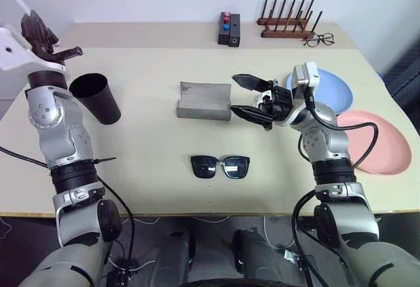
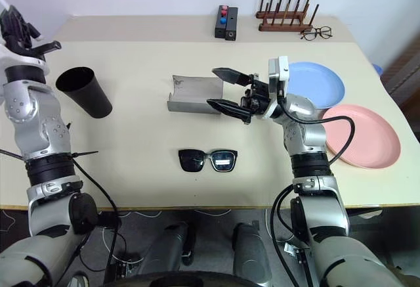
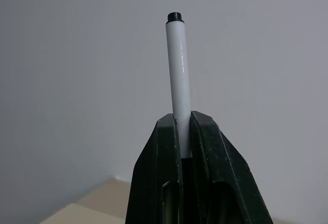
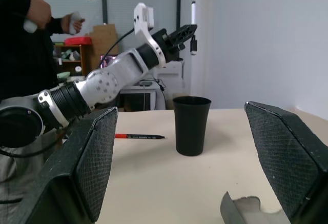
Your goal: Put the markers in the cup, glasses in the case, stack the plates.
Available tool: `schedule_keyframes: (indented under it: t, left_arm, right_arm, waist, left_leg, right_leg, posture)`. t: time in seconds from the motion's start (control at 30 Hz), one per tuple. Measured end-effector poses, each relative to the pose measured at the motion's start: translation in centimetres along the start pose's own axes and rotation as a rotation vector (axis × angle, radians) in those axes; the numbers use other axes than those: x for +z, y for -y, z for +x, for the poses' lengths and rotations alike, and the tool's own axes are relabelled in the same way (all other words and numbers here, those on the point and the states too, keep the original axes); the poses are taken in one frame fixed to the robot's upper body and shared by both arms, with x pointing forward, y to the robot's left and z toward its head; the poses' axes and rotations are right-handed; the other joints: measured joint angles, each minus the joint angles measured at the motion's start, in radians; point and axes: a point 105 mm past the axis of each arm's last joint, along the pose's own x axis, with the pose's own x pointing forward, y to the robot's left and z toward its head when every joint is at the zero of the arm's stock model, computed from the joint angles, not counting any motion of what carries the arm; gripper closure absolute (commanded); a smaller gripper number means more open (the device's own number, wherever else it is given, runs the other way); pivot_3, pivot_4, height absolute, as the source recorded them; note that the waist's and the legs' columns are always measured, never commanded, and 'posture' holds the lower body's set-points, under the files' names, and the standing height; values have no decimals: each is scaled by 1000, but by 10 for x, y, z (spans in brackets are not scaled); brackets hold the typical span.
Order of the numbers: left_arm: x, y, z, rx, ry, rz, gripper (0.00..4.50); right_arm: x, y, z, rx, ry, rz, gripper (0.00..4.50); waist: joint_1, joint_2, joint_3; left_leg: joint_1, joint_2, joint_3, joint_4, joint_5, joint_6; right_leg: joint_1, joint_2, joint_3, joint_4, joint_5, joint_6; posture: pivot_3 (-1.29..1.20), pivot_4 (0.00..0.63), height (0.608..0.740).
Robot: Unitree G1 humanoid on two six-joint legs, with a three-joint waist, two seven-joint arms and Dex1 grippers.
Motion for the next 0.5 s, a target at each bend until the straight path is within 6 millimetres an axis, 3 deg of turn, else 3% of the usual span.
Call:
schedule_keyframes:
  t: [0.33, 0.5]
  left_arm:
    - [-29, 2, -18, -13, -101, 84, 4454]
    - [-31, 9, -22, -33, -121, 87, 4454]
  right_arm:
    - [0, 0, 7, 17, 15, 7, 450]
    - [-6, 1, 4, 10, 7, 21, 450]
  waist:
    - [-1, 0, 0]
    - [-2, 0, 0]
  left_leg:
    - [0, 0, 0, 0, 0, 0]
    - [0, 0, 0, 0, 0, 0]
  right_leg:
    - [0, 0, 0, 0, 0, 0]
    - [0, 0, 0, 0, 0, 0]
  posture:
    - [0, 150, 740]
    - [0, 150, 740]
